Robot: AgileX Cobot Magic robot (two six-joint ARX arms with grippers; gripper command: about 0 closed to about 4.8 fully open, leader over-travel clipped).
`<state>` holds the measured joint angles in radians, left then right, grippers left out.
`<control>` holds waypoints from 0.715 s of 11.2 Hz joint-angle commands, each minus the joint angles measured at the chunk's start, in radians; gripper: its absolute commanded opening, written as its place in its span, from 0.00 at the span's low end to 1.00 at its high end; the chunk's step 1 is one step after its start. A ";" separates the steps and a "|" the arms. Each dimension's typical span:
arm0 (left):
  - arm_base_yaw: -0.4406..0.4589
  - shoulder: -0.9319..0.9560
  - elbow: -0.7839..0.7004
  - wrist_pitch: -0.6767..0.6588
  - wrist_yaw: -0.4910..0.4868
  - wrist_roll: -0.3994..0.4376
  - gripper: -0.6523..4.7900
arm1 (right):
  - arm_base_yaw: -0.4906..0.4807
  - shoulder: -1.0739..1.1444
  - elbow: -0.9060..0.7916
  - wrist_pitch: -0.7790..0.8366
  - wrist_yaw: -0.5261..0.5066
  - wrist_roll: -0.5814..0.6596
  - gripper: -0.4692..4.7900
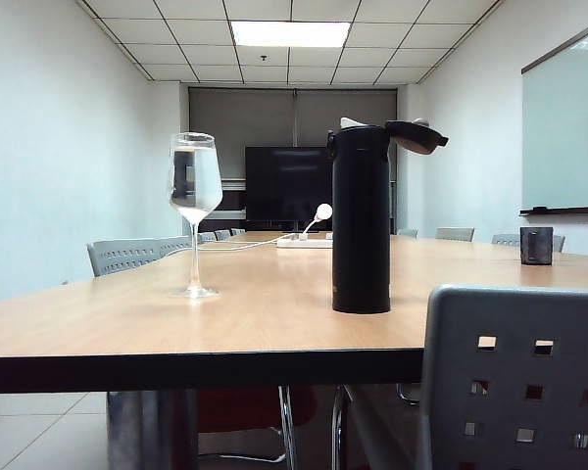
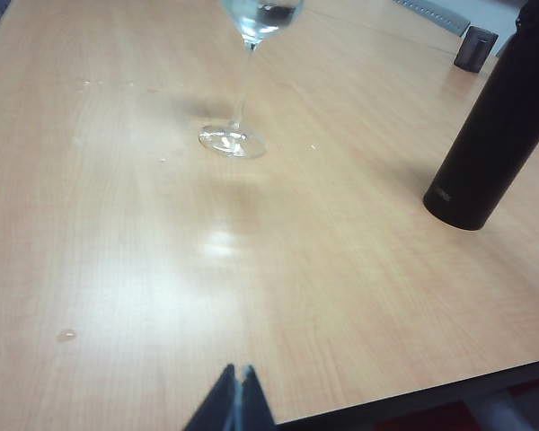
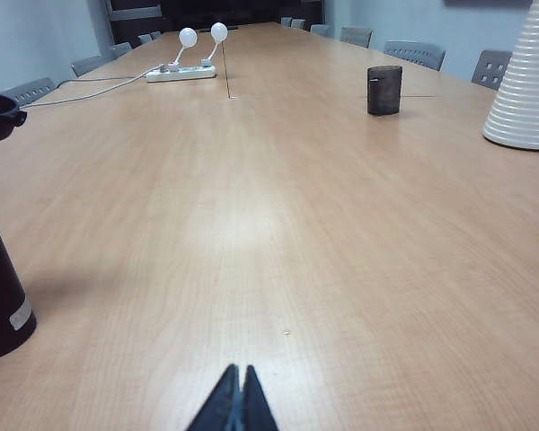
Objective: Pick up the black thermos cup, pour some water from it into the stemmed glass, and then put the thermos cup back on the table.
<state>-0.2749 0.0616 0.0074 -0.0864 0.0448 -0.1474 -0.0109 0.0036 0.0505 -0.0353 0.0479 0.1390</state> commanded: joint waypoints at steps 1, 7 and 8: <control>0.015 -0.010 0.000 0.010 0.006 0.001 0.11 | -0.001 0.000 0.004 0.000 -0.007 -0.018 0.08; 0.297 -0.055 -0.001 0.000 0.046 0.001 0.11 | -0.002 0.000 0.004 0.049 0.032 -0.070 0.08; 0.297 -0.055 -0.001 -0.002 0.046 0.001 0.11 | -0.002 0.000 0.004 0.063 0.032 -0.077 0.08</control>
<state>0.0219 0.0055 0.0074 -0.0933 0.0872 -0.1497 -0.0128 0.0036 0.0498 -0.0261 0.0784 0.0826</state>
